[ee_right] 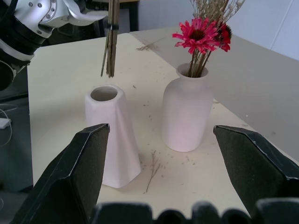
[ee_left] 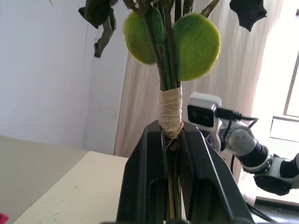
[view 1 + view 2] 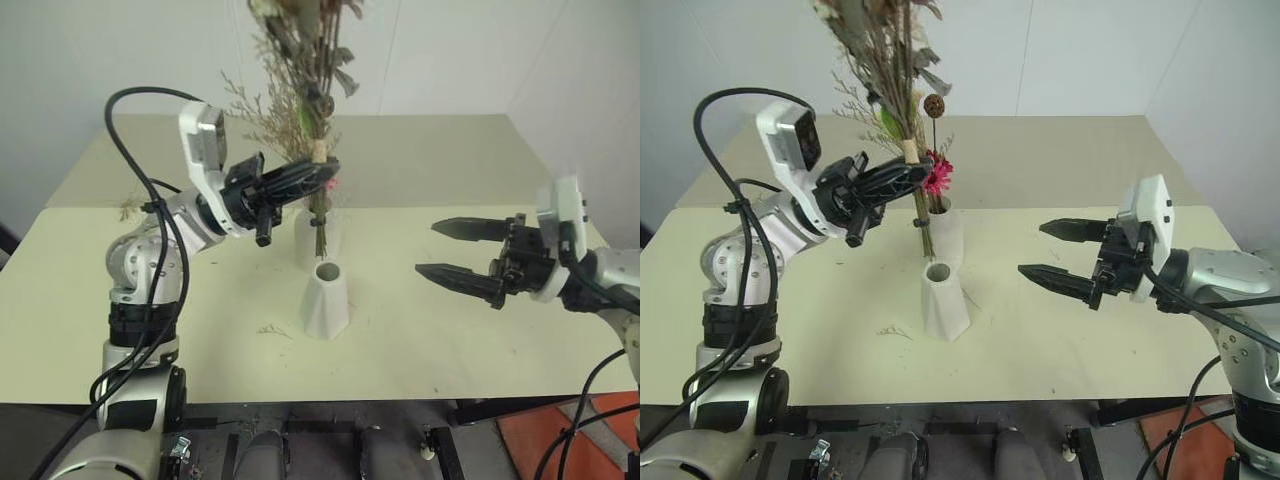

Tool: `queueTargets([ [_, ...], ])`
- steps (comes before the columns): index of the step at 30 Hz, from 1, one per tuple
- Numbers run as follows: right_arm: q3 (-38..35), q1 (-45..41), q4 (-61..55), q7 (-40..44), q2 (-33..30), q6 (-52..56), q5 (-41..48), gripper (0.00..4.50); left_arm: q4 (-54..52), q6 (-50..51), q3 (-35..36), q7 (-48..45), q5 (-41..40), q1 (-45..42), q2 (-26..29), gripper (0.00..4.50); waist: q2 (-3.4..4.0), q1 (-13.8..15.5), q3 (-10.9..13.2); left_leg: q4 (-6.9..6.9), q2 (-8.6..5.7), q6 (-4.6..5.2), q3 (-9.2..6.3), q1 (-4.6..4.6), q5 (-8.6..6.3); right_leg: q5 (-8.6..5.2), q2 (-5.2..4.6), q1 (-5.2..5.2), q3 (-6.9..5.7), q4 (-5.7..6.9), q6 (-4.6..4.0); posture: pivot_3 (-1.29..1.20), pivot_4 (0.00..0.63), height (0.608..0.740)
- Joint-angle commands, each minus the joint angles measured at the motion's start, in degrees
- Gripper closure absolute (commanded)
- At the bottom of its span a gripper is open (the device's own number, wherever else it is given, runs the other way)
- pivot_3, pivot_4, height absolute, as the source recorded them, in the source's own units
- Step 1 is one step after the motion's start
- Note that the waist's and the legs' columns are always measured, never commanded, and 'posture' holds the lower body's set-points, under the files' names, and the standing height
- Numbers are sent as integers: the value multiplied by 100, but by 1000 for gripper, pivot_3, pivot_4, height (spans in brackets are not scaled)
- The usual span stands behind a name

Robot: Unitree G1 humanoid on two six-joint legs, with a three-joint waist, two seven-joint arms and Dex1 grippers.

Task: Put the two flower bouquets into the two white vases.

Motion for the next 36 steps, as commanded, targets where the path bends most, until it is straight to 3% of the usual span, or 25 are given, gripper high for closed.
queueTargets([
  [1, -229, -4, -154, -118, -62, -35, 85, 273, -75, -60, -103, -173, 10, -27, -53, 4390, 0, -3, 0, 0, 0, 0, 0, 0, 0, 0, 0, 0, 0, 0, 0, 0, 150, 740],
  [36, -341, 28, -227, -481, -130, 164, 397, 273, -190, -17, -493, -369, 465, 567, 54, 4390, 0, -2, 0, 0, 0, 1, 0, -1, 0, 0, 0, 0, 0, 0, 0, 0, 150, 740],
])
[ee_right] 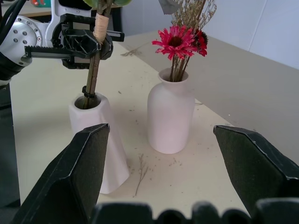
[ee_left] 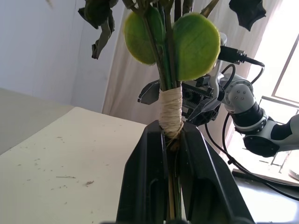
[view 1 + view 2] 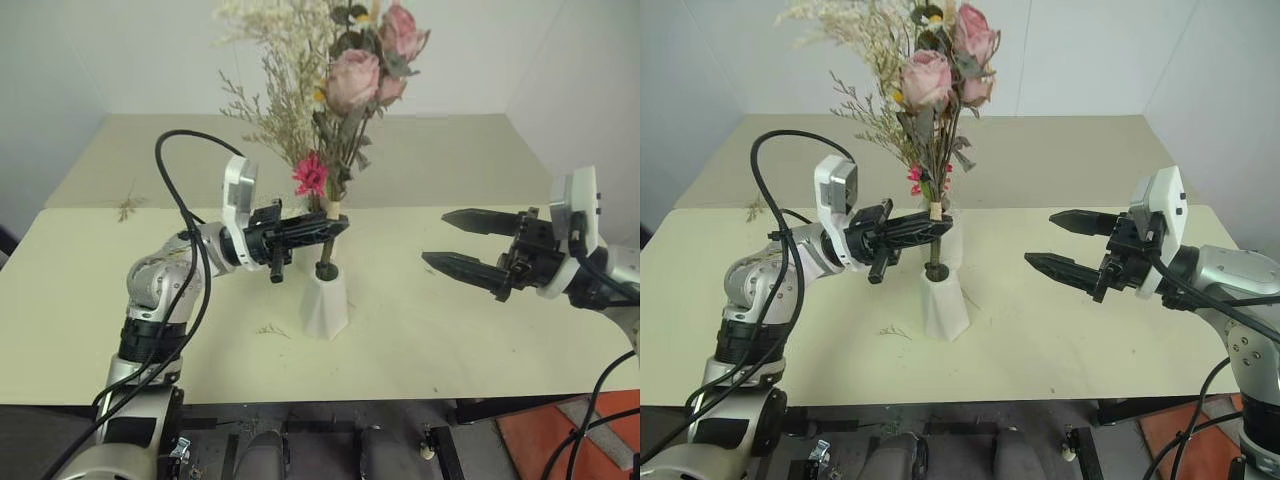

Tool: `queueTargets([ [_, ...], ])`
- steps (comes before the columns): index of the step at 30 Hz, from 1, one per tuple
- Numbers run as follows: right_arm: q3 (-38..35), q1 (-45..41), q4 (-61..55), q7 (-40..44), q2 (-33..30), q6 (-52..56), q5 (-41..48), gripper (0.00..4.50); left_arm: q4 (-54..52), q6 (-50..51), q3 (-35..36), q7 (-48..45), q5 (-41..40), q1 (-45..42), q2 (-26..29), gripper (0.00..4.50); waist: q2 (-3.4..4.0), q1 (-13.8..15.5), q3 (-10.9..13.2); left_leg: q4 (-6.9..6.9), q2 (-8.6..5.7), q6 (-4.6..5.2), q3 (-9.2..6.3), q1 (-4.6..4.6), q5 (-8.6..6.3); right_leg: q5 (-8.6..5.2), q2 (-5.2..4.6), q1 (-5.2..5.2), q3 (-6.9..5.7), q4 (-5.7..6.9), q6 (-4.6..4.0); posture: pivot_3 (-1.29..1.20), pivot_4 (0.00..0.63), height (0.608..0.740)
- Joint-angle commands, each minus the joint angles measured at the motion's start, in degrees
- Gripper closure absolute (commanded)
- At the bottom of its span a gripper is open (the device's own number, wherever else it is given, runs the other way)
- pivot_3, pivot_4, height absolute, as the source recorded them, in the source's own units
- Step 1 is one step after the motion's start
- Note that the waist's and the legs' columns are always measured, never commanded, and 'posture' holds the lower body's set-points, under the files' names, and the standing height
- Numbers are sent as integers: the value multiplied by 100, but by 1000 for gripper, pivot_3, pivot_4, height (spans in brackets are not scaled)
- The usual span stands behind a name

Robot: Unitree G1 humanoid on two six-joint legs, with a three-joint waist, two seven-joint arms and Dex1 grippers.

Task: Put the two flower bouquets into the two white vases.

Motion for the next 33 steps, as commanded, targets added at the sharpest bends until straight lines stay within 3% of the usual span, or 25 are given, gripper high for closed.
queueTargets([
  [1, -187, -29, -161, -49, -81, 35, 154, 273, -211, -44, 15, -9, -32, 17, -18, 4390, 0, 0, 0, 0, 0, 0, 0, 0, 0, 0, 0, 0, 0, 0, 0, 0, 150, 740],
  [28, -171, 64, -279, -170, -81, 67, 226, 273, -428, -45, -142, 16, 239, 464, 165, 4390, 0, -2, 0, 0, 1, 0, 0, 0, 0, 0, 0, 0, 0, 0, 0, 0, 150, 740],
  [33, -119, 51, -283, -194, -13, 97, 290, 273, -526, 106, -28, -93, 152, 607, 504, 2871, 0, -12, 0, -1, 1, 1, 0, 1, 0, 0, 1, -1, 1, 1, 0, 0, 150, 740],
])
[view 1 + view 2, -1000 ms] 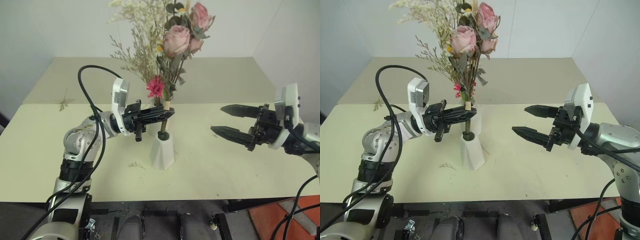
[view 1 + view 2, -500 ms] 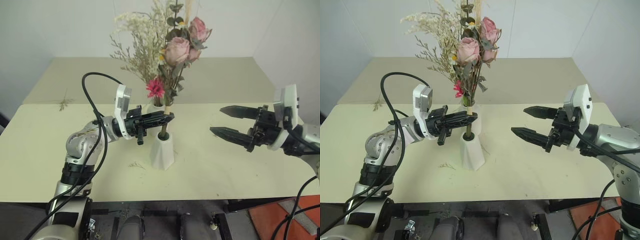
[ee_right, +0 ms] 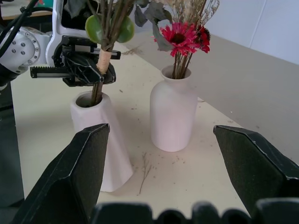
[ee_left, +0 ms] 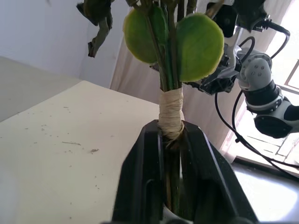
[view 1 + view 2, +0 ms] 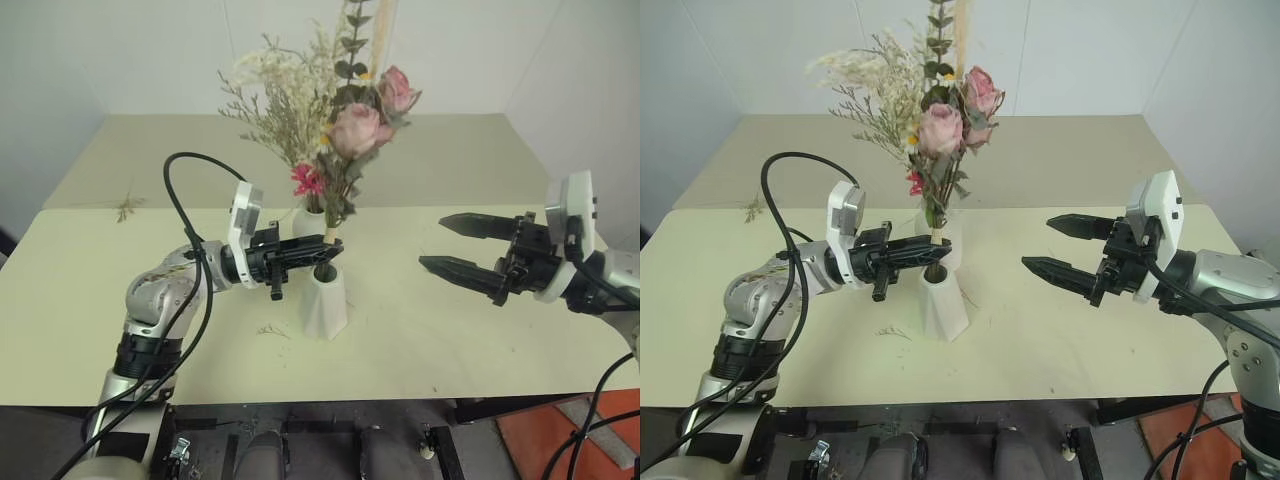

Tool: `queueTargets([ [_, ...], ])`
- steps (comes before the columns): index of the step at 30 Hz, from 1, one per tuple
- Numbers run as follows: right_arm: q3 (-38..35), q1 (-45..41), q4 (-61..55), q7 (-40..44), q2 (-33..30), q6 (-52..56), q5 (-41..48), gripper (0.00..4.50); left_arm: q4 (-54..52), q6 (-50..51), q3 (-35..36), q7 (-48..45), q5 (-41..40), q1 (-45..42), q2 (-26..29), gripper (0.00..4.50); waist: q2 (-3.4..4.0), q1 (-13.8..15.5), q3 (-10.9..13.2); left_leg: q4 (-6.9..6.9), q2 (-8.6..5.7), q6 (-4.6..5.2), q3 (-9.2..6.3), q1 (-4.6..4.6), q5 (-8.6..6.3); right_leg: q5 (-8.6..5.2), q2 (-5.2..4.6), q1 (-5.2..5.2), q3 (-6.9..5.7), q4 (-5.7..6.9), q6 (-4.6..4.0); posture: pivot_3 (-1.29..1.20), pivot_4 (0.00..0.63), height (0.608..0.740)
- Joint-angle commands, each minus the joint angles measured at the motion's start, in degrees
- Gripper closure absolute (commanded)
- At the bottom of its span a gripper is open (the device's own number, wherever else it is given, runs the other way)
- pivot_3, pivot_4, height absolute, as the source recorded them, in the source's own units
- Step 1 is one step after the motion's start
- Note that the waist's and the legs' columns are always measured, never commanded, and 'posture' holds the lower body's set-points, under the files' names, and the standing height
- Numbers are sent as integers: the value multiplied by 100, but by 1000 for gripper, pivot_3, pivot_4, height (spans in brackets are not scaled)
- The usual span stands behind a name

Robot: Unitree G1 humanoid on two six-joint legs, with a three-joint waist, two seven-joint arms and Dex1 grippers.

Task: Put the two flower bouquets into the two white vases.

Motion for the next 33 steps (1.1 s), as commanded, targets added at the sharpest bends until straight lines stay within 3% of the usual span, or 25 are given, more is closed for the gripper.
queueTargets([
  [1, -107, -50, -149, -45, -3, 22, 183, 273, -236, 87, 163, -121, -135, 102, 217, 2595, 0, 0, 0, 0, 0, 0, 0, 1, 0, 0, 0, 1, 0, 0, 0, 0, 150, 740],
  [7, -48, -7, -144, -76, 29, 5, 178, 273, -352, 608, 528, -393, -491, 397, 990, 751, 0, -14, 0, -1, 2, 1, 0, 0, 0, 0, 1, -2, 0, -1, 1, 0, 150, 740],
  [13, -98, 142, -143, -63, 51, 32, 240, 273, -632, 723, 1097, -475, -624, 1120, 1744, 751, 1, 0, 0, -1, 4, 1, -1, 3, -1, -1, 0, 0, 0, 0, 0, 0, 150, 740],
  [23, -139, 769, -422, -422, 79, 24, 47, 273, -903, 669, 2589, -133, -985, 2061, 2271, 751, 1, 12, 0, -1, 6, 2, 1, 3, -1, -1, -2, 1, -1, -1, 1, 0, 150, 740],
  [33, -443, 935, -279, -673, 44, -170, -276, 273, -1193, 509, 2963, -115, -993, 2667, 2460, 751, 0, 29, 0, -5, 7, 1, 7, 6, -1, -1, -1, 2, -1, -3, 0, 0, 150, 740],
])
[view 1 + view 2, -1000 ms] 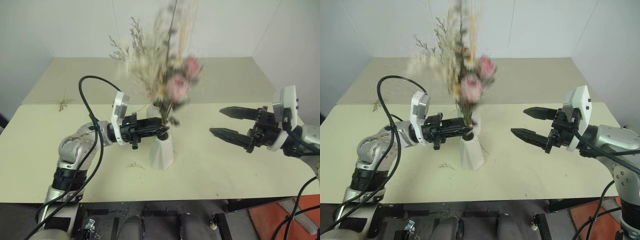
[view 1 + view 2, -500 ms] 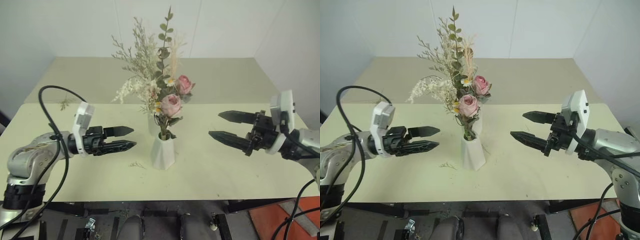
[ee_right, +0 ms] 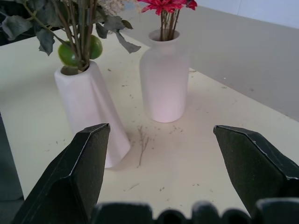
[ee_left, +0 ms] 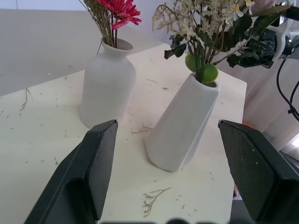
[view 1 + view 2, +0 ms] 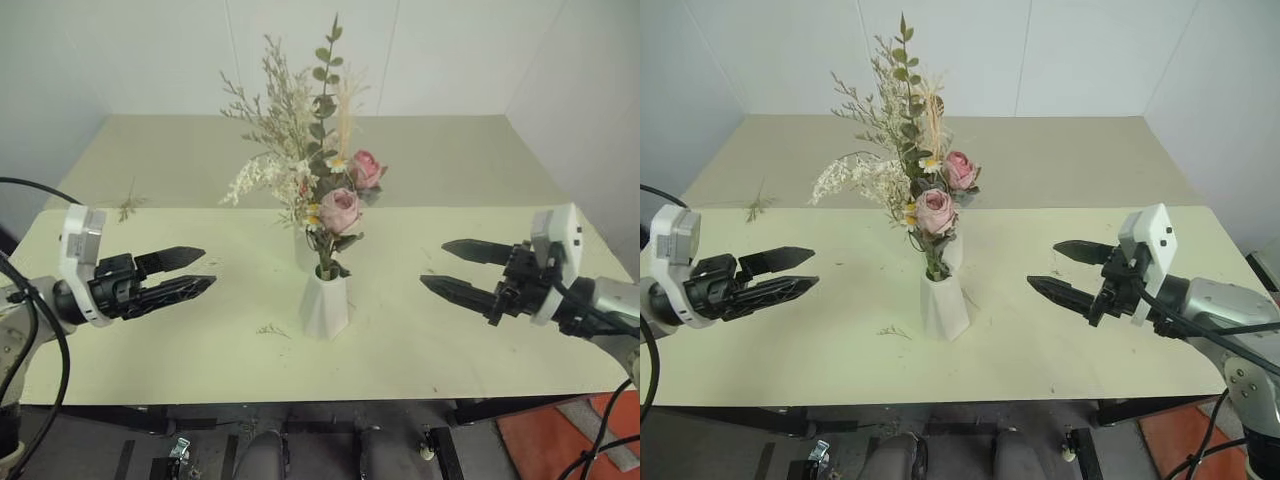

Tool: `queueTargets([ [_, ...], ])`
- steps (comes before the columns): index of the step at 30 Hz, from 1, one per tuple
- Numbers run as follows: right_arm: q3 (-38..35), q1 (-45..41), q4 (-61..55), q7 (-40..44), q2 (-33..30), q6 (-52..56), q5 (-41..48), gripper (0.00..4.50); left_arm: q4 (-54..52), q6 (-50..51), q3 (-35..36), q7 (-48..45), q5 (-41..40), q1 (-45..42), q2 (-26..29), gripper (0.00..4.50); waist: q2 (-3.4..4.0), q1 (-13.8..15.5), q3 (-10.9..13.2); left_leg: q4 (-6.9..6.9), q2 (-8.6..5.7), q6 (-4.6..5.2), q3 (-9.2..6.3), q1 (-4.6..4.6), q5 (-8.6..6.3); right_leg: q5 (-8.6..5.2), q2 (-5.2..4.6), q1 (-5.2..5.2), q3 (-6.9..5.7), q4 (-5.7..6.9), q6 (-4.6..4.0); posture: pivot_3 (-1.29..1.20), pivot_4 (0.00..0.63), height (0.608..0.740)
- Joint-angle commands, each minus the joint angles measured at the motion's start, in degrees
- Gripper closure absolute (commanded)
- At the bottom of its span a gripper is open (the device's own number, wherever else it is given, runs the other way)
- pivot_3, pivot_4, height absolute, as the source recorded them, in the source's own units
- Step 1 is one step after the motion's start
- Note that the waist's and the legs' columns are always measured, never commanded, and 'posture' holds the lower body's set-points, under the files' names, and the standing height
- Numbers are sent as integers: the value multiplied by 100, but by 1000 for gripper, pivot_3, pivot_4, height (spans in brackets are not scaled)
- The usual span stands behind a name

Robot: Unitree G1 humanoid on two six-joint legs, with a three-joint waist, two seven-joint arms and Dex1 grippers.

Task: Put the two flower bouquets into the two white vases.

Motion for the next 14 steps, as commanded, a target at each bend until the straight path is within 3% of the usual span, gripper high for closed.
queueTargets([
  [1, -284, 41, -48, -126, 30, -212, -157, 273, -246, -133, 214, 53, -101, 20, 35, 751, 0, 11, 0, 0, 0, 0, 0, 0, 0, 0, 0, 1, 0, 1, 0, 0, 150, 740],
  [13, -377, 137, 115, 287, -96, -229, -134, 137, -241, -255, 77, 1, -47, -63, 184, 728, 0, -16, 0, -1, 0, 0, 5, 4, 0, 0, 1, 1, 3, 1, 0, 0, 150, 740],
  [14, -382, 151, 125, 368, -135, -236, -128, 55, -229, -269, 81, 48, -37, -79, 166, 557, 0, -16, 0, -2, 1, 0, 5, 4, 0, 0, 1, 1, 3, 1, 0, 0, 150, 740],
])
